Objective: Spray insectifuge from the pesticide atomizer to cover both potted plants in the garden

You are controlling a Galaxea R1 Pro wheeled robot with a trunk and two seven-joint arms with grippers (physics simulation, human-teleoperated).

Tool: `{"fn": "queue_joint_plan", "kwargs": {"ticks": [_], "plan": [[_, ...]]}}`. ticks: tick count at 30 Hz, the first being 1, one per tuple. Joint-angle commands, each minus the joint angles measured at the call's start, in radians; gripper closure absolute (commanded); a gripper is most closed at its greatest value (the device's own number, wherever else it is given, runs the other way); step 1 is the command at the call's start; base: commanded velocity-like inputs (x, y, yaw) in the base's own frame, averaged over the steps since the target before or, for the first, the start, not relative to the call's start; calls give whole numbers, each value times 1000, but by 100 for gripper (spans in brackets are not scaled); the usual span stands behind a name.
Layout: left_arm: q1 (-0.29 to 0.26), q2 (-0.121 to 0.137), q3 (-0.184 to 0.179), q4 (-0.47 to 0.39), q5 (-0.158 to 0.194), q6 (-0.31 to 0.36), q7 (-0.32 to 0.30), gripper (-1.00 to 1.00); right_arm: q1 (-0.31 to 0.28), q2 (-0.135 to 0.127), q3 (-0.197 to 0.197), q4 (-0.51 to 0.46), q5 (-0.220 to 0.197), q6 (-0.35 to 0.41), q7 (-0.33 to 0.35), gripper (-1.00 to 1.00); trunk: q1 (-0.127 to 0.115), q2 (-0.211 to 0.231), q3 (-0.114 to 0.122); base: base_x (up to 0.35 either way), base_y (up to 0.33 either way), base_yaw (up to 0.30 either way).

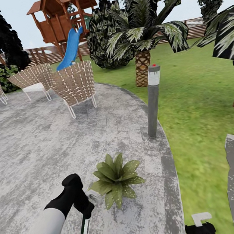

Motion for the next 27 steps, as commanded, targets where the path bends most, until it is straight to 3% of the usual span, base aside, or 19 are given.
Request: {"fn": "queue_joint_plan", "kwargs": {"ticks": [1,8,17,22,24,27], "plan": [[0,3,-4,-3,-6,8,-12,100,-1,0,8,1,-10,-4,-2,-100,0,0,-1,4,4,-283],[-2,5,-6,-3,-7,9,-15,100,-1,0,8,1,-10,-3,-2,-100,0,0,-1,1,48,-232],[-2,-2,-4,-3,-6,12,-13,100,-1,0,9,2,-10,-2,-2,-100,0,0,-1,7,289,-21],[-2,-7,-3,-3,-3,11,-15,100,-1,0,9,2,-10,-2,-2,-100,0,0,-1,155,285,-249],[-5,-5,-8,-1,-4,10,-40,100,-1,0,9,2,-10,-2,-2,-100,0,0,-1,132,132,-295],[-13,2,-14,-1,-18,8,-140,100,-1,0,8,2,-10,-2,-2,-100,0,0,-1,32,31,-299]]}}
